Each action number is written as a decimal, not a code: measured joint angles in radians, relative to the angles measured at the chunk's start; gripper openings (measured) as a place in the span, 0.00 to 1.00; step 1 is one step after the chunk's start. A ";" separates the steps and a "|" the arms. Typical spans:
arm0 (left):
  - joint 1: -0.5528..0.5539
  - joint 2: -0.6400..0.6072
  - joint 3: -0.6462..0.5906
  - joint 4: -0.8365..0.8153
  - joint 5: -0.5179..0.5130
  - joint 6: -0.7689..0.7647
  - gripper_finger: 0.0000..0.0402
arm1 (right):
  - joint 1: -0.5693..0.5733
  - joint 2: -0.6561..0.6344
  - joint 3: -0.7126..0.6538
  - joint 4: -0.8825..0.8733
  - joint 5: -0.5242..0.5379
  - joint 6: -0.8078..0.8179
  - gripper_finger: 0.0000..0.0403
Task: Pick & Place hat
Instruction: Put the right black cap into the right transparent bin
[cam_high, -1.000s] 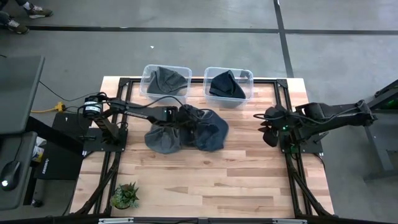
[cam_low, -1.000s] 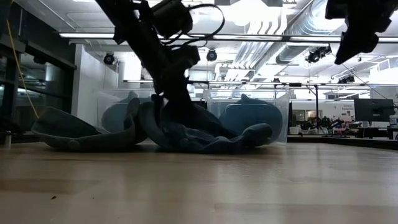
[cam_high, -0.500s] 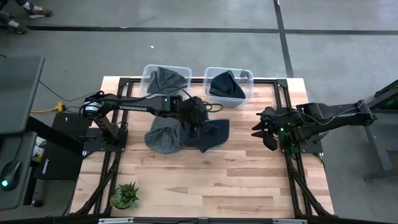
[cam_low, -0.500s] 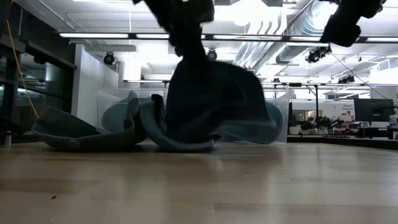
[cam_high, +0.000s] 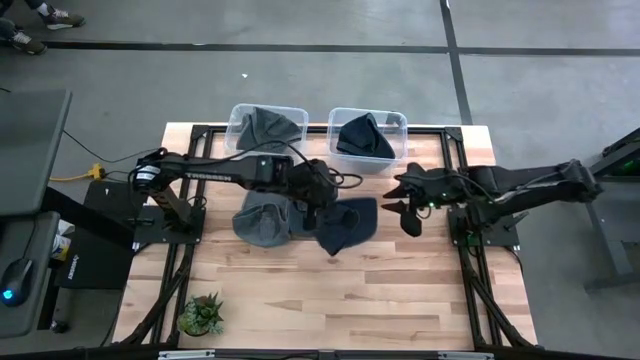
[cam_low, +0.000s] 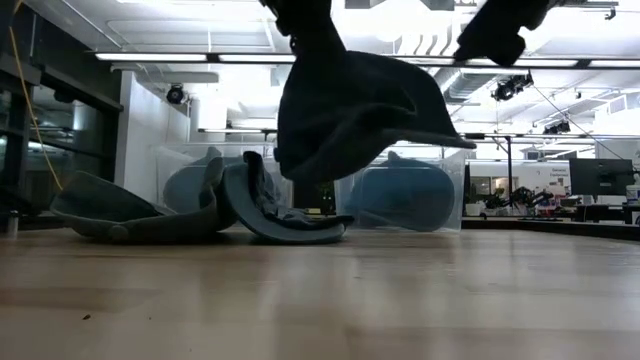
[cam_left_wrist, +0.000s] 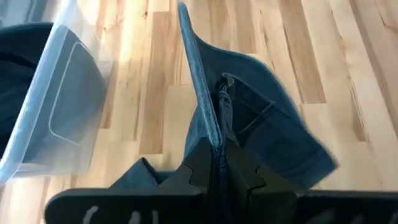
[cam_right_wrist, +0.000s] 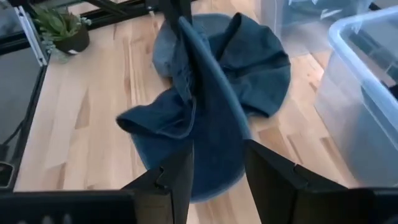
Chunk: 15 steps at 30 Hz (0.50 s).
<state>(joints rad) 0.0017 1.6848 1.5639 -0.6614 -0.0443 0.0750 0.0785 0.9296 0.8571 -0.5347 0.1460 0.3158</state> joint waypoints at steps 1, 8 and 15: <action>-0.006 0.000 0.000 0.004 -0.011 0.000 0.02 | -0.010 0.013 0.009 0.002 -0.011 -0.016 0.34; -0.038 0.000 0.000 0.007 -0.048 -0.019 0.02 | -0.072 0.112 0.077 0.017 -0.114 -0.114 0.44; -0.037 0.000 0.000 0.007 -0.061 -0.027 0.02 | -0.101 0.233 0.144 0.062 -0.250 -0.137 0.59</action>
<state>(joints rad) -0.0349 1.6848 1.5635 -0.6544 -0.1056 0.0483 -0.0222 1.1622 1.0009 -0.4726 -0.1042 0.1791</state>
